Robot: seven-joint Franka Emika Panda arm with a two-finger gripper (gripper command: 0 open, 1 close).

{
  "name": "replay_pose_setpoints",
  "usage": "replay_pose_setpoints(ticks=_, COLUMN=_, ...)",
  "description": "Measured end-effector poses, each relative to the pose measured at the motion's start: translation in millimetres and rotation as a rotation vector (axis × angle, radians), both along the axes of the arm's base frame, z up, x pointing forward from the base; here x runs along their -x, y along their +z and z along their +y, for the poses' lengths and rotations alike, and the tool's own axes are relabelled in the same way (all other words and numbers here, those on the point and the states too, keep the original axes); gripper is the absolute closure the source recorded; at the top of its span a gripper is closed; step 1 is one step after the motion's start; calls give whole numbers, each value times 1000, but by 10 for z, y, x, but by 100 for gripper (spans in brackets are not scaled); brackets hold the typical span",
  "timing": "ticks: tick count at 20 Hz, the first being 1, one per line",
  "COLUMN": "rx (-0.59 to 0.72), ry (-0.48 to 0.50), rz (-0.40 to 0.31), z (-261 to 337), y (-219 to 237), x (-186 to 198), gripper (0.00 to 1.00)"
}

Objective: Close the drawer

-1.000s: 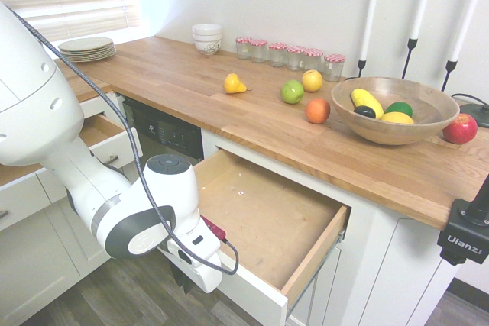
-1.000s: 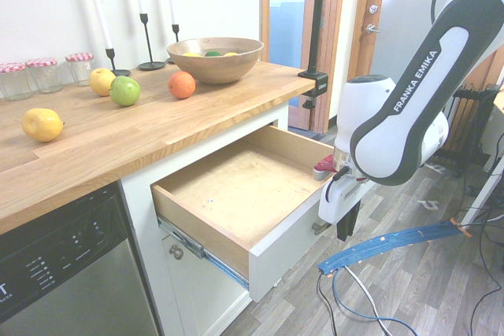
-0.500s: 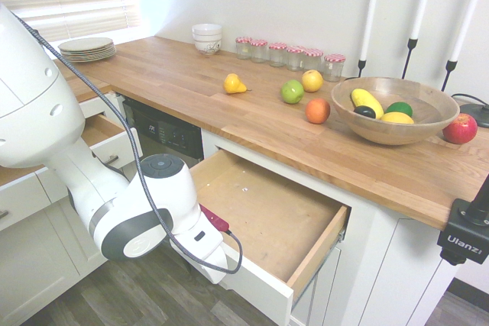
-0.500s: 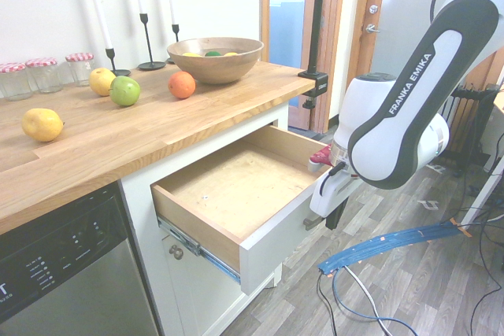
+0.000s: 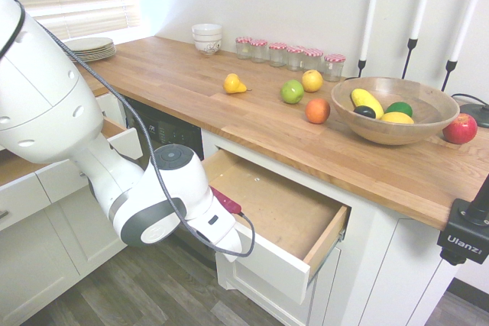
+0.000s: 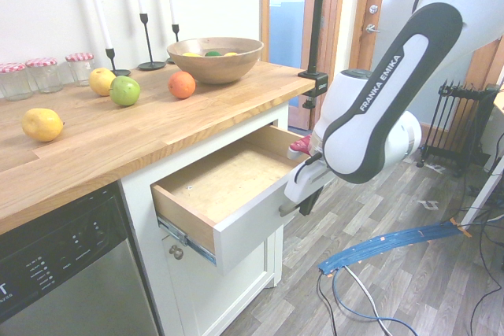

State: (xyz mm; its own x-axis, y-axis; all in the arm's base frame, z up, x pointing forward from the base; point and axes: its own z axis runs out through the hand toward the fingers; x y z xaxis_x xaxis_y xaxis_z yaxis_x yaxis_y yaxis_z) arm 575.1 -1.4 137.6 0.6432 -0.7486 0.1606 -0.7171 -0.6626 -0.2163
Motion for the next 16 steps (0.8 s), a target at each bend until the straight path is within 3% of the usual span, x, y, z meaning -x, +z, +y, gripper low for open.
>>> replay_pose_setpoints(ticks=16, rx=-2, ry=-71, rz=-88, z=-11, y=76, x=-1348, gripper=100)
